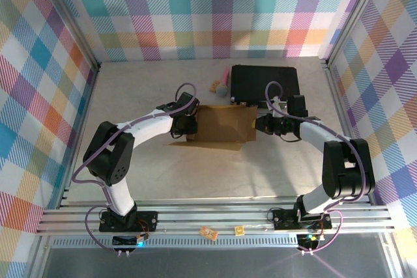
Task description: Fold the paper box
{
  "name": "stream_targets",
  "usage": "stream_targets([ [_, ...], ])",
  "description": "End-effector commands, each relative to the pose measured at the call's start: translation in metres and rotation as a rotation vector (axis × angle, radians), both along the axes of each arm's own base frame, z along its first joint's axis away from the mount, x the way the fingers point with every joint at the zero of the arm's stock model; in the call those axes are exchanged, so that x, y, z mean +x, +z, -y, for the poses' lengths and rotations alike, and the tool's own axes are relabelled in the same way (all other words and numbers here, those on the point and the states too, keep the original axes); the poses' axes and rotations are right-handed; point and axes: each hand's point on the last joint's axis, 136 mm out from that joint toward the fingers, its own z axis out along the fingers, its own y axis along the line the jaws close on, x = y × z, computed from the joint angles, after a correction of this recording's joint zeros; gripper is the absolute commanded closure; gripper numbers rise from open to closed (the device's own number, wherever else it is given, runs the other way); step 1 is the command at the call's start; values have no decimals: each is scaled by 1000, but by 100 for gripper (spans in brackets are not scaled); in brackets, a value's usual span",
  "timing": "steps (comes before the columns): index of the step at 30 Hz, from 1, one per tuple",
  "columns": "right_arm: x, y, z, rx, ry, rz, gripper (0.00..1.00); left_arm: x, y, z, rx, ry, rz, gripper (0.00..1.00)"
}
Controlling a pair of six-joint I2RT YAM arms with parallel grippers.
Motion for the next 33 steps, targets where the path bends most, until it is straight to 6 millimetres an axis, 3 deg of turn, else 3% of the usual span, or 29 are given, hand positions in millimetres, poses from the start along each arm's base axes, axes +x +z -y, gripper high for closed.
stream_targets([
  [1, 13, 18, -5, 35, 32, 71, 100, 1, -13, 7, -27, -12, -42, 87],
  [4, 13, 21, -5, 35, 31, 78, 100, 4, -10, 2, -3, 15, -32, 100],
  [10, 12, 29, -5, 37, 34, 104, 100, -2, 21, -48, 234, 164, 84, 100],
  [17, 3, 27, -6, 53, 42, 97, 100, -9, 45, -66, 390, 250, 213, 100],
  [21, -1, 27, -6, 58, 43, 95, 100, -5, 49, -60, 333, 259, 257, 100],
  [26, 0, 24, -6, 41, 62, 101, 100, 4, 46, -16, 16, 102, 311, 100],
  [33, 6, 30, -8, 39, 87, 130, 100, 9, 45, 9, -212, 4, 289, 100],
])
